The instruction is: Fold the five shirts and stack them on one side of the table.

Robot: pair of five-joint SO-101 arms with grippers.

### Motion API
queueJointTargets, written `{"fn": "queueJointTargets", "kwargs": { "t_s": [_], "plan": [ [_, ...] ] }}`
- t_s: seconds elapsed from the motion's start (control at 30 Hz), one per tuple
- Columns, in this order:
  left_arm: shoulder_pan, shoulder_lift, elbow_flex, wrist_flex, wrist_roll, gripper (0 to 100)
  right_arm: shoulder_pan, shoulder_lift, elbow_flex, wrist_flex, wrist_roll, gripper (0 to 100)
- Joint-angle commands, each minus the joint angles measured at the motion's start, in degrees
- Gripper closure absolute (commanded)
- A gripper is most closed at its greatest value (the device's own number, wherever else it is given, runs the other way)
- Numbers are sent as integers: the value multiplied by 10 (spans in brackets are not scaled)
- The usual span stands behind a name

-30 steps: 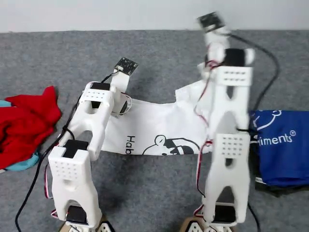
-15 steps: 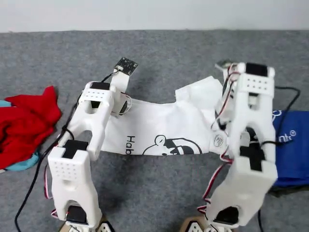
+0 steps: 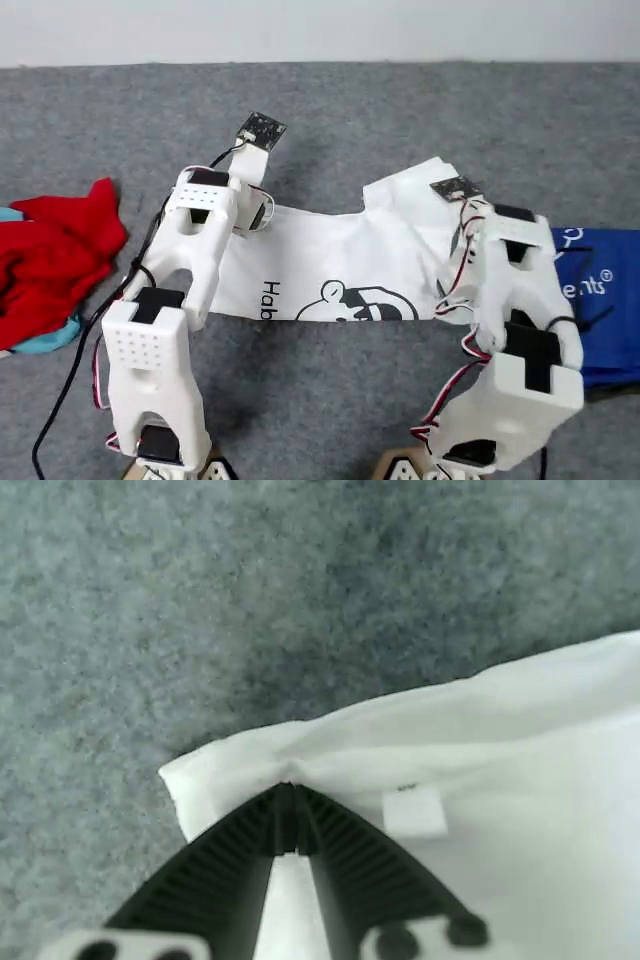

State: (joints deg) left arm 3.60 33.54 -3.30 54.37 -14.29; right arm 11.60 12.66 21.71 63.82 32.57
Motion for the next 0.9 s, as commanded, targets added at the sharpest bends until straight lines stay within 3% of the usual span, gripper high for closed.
{"fn": "queueJointTargets", "kwargs": {
  "t_s": [0.0,0.2,0.37,0.53,0.63,0.8,0.87],
  "plan": [
    [-1,-3,-22,0,-8,987,51,-6,3,-46,49,805],
    [-21,-3,-22,0,-33,987,65,-6,6,-65,80,805],
    [-25,-10,-26,14,-18,987,23,-43,2,15,46,812],
    [-21,-79,-108,121,47,985,-13,-160,-12,73,27,826],
    [-21,-123,-144,218,45,981,-20,-215,-10,107,30,826],
    [-6,-149,-146,458,5,902,-17,-258,-10,157,31,826],
    [-13,-146,-99,460,-3,900,-17,-269,-10,166,32,826]
  ]
}}
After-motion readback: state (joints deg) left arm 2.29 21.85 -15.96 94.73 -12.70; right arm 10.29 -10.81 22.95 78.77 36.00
